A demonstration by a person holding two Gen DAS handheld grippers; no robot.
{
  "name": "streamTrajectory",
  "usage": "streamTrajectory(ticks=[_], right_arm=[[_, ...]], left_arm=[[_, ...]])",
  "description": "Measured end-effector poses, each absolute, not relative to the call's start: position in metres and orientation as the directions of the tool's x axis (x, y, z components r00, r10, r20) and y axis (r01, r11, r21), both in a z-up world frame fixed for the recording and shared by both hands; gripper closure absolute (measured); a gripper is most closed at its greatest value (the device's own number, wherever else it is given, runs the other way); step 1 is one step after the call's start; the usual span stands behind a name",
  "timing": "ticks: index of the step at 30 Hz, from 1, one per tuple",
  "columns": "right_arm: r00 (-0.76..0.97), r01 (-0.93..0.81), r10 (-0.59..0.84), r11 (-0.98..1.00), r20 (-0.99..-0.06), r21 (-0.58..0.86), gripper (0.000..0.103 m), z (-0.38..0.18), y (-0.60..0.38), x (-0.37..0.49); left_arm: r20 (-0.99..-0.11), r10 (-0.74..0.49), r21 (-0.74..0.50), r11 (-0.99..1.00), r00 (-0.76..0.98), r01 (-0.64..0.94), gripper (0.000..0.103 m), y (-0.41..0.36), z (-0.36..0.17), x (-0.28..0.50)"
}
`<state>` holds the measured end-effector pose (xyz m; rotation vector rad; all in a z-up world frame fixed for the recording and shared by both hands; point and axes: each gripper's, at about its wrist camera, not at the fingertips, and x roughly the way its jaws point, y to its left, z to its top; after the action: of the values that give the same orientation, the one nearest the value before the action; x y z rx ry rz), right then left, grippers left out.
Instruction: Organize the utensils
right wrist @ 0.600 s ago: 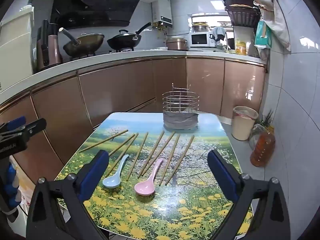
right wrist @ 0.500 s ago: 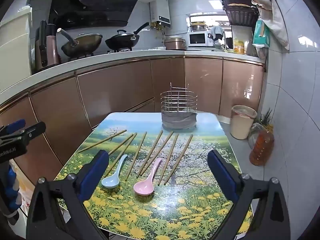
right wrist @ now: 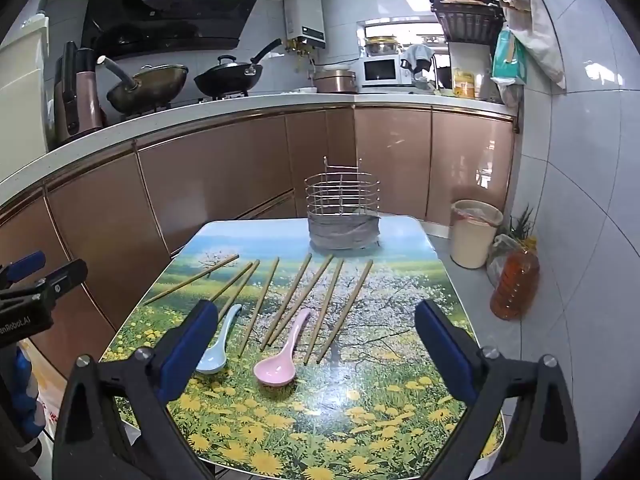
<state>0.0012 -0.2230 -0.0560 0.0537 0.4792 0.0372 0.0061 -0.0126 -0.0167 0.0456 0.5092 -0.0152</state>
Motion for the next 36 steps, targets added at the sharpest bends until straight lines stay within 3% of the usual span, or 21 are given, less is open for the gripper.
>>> streamTrajectory(ticks=[29,36], right_arm=[[0.897,-0.045,0.074,0.996,-0.437,0.078,0.004,-0.059,-0.224,0.005],[0.9,-0.051,0.083,0.995,-0.428,0.086,0.004,-0.064,-0.224,0.012]], left_arm=[[-0.496,-0.016,-0.039,0.999,0.868,-0.004,0.0,-0.002,-0.029,0.016],[-0.485,0.004,0.001,1.0,0.875,-0.004,0.0,-0.006,-0.03,0.024]])
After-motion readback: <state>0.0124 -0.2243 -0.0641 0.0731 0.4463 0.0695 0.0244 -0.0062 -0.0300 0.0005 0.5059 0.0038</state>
